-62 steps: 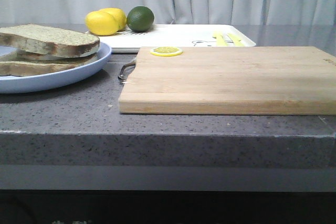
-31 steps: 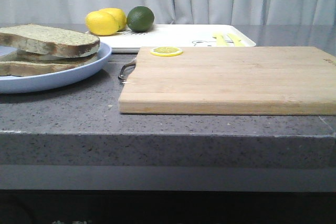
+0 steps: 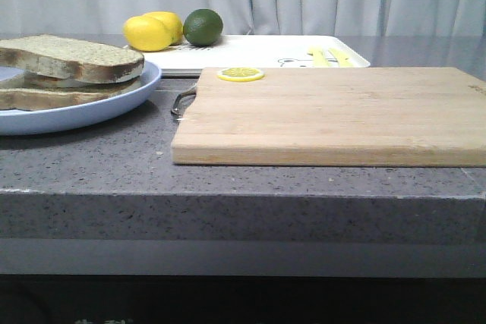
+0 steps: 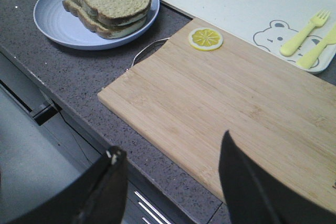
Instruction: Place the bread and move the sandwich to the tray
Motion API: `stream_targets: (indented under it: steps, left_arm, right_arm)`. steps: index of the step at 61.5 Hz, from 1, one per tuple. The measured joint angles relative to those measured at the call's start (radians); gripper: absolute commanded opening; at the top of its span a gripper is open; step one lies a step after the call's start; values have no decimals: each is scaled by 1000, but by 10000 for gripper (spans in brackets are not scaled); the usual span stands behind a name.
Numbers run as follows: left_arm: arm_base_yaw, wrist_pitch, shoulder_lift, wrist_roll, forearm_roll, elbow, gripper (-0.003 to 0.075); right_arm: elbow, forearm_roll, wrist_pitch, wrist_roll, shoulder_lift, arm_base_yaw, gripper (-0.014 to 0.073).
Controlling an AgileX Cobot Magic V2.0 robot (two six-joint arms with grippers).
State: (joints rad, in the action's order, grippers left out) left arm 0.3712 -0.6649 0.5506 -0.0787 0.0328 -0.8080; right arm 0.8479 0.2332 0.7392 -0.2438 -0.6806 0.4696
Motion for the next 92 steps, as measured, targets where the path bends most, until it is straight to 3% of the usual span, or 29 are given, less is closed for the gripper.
stream_targets:
  steps: [17,28,41,47,62,79,92]
  left_arm:
    - [0,-314,182,-84,89,-170,417]
    - [-9,-399,342,-113,189,-232,417]
    - [-175,-424,546,-111,193,-308,417]
    - [-297,-416,643,-41,111,-352,417]
    - [-540,-391,836,227,-318,-408,417]
    - [-568,-321,1001,314,-519,-414,416]
    - [-568,-290,1092,318,-553,-414,406]
  right_arm:
    - [0,0,0,0,0,0,416]
    - [0,0,0,0,0,0,416]
    - [0,0,0,0,2,0,416]
    - [0,0,0,2,2,0,416]
    - [0,0,0,2,2,0,416]
    - [0,0,0,2,2,0,416]
    - [0,0,0,2,2,0,416]
